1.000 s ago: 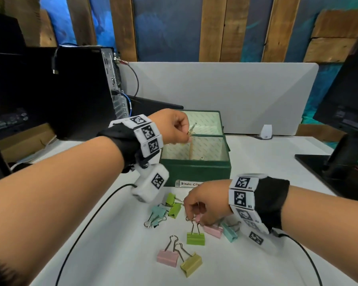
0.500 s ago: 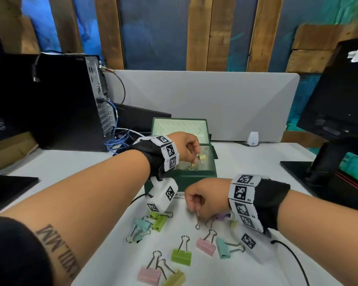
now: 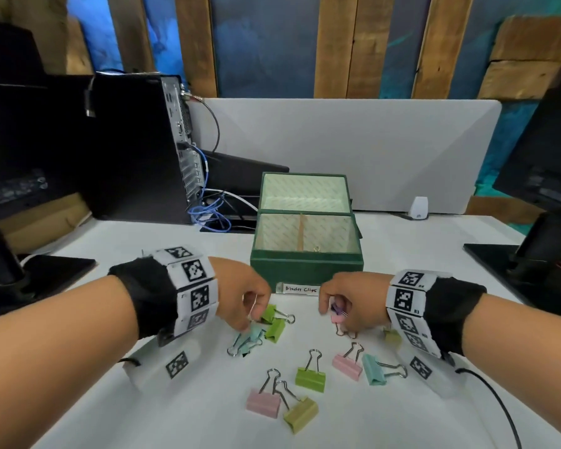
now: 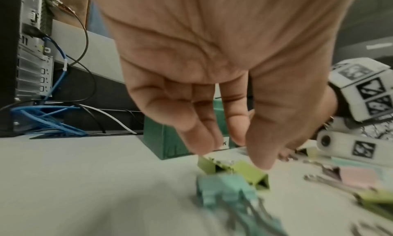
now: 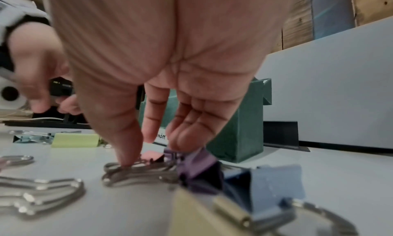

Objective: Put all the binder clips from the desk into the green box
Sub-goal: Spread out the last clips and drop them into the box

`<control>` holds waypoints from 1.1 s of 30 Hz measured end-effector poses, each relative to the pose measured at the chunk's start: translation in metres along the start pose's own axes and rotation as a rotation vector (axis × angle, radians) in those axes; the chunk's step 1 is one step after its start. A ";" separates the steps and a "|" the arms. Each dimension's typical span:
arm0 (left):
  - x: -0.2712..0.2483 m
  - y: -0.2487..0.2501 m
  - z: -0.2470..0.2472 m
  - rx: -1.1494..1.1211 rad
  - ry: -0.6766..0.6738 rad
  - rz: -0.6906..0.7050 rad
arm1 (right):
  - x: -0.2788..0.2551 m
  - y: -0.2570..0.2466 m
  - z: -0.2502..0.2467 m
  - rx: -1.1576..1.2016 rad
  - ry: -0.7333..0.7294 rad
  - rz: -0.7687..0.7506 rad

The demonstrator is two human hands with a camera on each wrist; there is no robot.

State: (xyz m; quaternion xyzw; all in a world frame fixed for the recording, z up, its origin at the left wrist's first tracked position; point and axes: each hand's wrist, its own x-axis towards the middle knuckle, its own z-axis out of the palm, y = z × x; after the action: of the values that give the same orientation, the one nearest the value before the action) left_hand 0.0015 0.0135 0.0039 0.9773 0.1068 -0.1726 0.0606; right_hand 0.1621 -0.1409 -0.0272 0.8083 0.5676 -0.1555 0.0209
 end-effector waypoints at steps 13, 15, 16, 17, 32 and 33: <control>0.002 -0.003 0.038 -0.040 0.093 -0.078 | 0.004 -0.007 0.002 -0.145 -0.031 0.011; 0.006 -0.002 0.038 -0.079 0.100 -0.072 | 0.004 -0.007 0.003 -0.155 -0.051 -0.001; 0.007 -0.002 0.038 -0.097 0.104 -0.066 | 0.004 -0.006 0.002 -0.138 -0.058 0.000; 0.008 -0.003 0.037 -0.122 0.112 -0.063 | 0.004 -0.004 0.002 -0.116 -0.065 0.006; -0.004 -0.006 0.023 -0.005 0.181 -0.011 | -0.004 0.012 -0.082 0.355 0.571 0.045; -0.005 -0.002 0.023 0.018 0.153 -0.031 | -0.001 0.014 -0.086 0.352 0.613 0.054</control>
State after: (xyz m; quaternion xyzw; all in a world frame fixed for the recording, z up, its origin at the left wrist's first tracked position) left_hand -0.0109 0.0114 -0.0156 0.9864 0.1245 -0.0992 0.0409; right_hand 0.1941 -0.1284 0.0525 0.8232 0.4905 -0.0006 -0.2859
